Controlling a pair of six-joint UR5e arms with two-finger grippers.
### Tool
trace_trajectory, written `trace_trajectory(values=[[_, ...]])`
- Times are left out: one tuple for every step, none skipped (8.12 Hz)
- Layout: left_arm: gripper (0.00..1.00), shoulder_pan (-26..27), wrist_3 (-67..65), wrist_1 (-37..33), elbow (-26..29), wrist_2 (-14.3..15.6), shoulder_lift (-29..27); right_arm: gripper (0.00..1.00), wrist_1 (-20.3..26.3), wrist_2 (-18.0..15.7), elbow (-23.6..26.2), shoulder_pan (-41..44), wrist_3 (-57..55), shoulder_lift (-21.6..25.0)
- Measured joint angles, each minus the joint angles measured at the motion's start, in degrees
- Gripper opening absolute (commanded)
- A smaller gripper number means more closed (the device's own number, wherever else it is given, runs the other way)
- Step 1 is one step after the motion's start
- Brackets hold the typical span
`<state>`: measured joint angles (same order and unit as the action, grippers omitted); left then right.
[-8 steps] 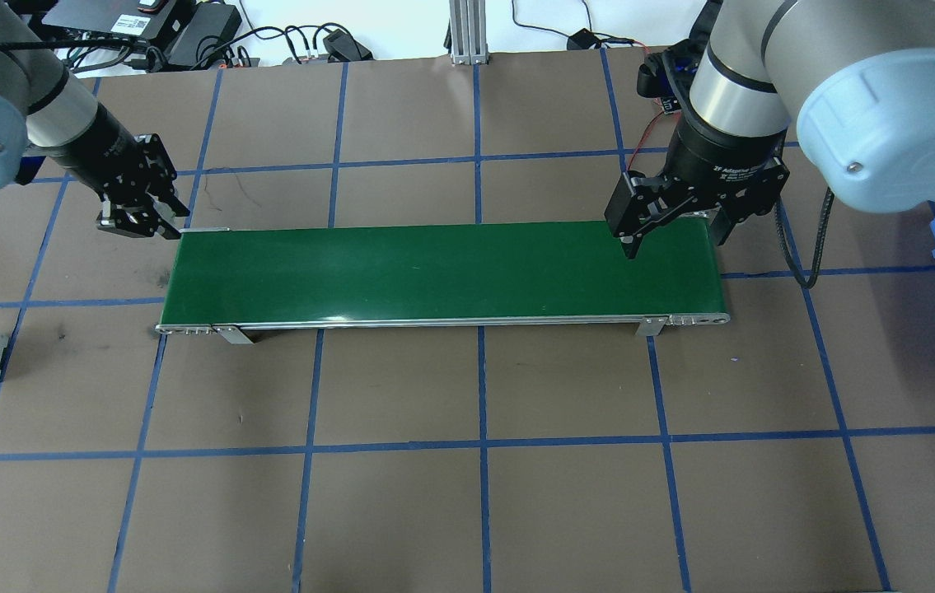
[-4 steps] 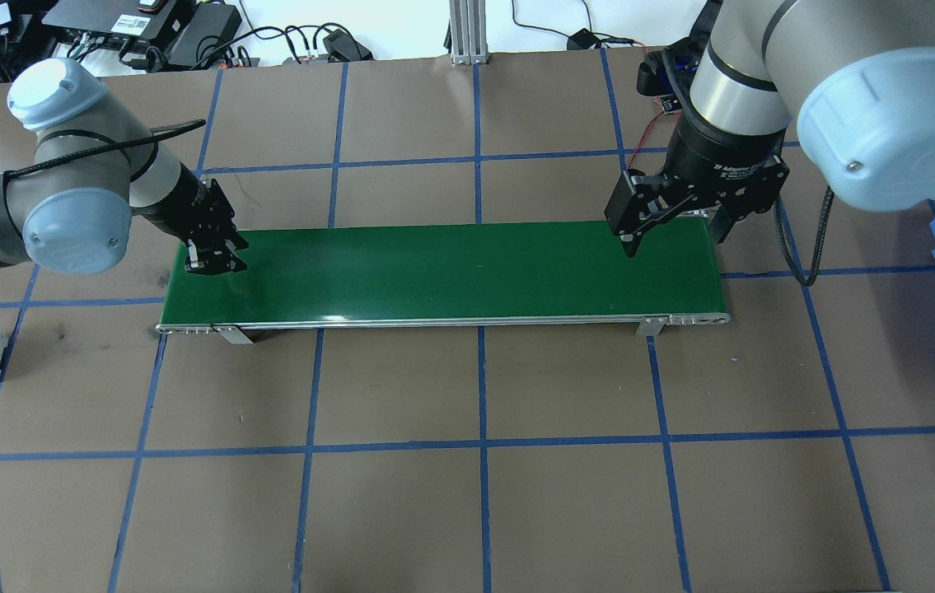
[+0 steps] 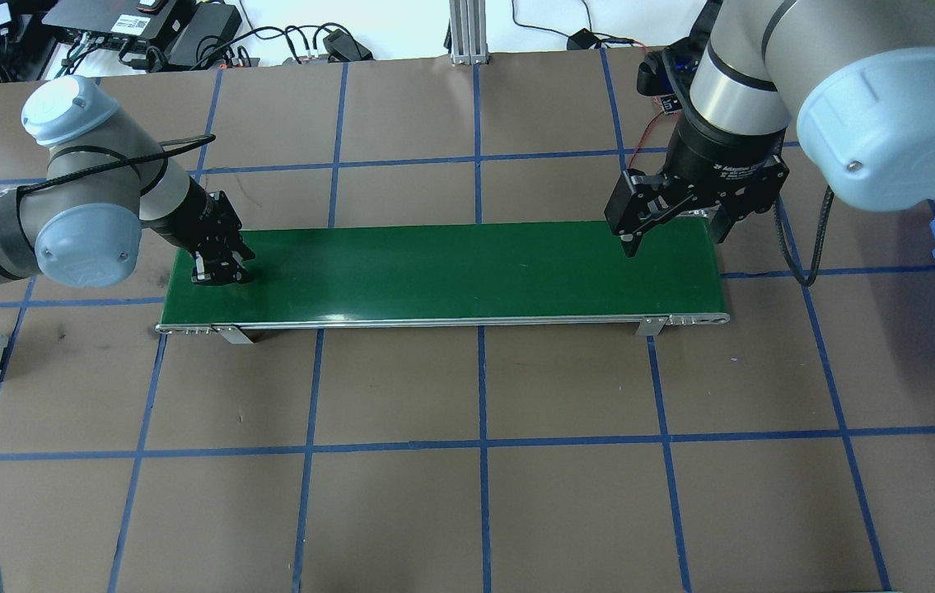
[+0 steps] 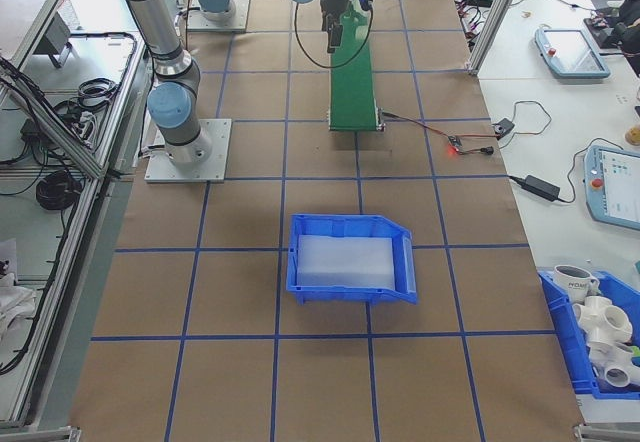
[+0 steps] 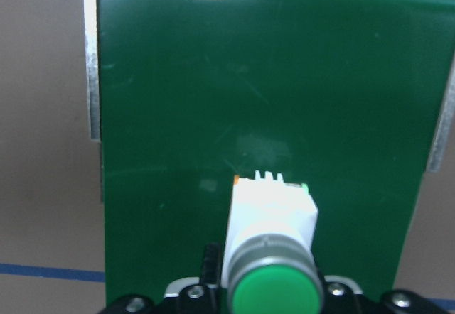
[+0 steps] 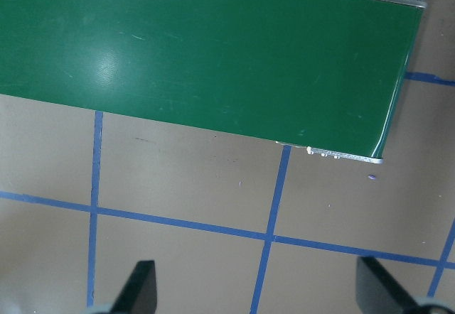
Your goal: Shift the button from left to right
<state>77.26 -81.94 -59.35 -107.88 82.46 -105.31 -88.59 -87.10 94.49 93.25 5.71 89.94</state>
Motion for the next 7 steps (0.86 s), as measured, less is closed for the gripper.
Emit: trace_trajectory(values=[[1.0, 0.5, -0.3, 0.0, -0.2, 0.3, 0.0, 1.0, 0.0, 0.0, 0.0, 0.0, 0.0, 0.0], [1.0, 1.2, -0.7, 0.0, -0.3, 0.5, 0.0, 1.0, 0.0, -0.1, 0.0, 0.0, 0.0, 0.0], [1.0, 1.6, -1.2, 0.1, -0.4, 0.4, 0.1, 1.0, 0.1, -0.1, 0.0, 0.0, 0.0, 0.0], [1.0, 2.1, -2.3, 0.1, -0.3, 0.2, 0.1, 1.0, 0.1, -0.1, 0.0, 0.0, 0.0, 0.1], [1.0, 2.4, -3.7, 0.2, -0.2, 0.2, 0.1, 1.0, 0.1, -0.1, 0.0, 0.0, 0.0, 0.1], [1.0, 2.7, -4.0, 0.1, -0.2, 0.4, 0.2, 1.0, 0.1, -0.1, 0.0, 0.0, 0.0, 0.1], [1.0, 2.7, -3.1, -0.3, -0.1, 1.1, 0.2, 1.0, 0.1, -0.1, 0.1, 0.0, 0.0, 0.0]])
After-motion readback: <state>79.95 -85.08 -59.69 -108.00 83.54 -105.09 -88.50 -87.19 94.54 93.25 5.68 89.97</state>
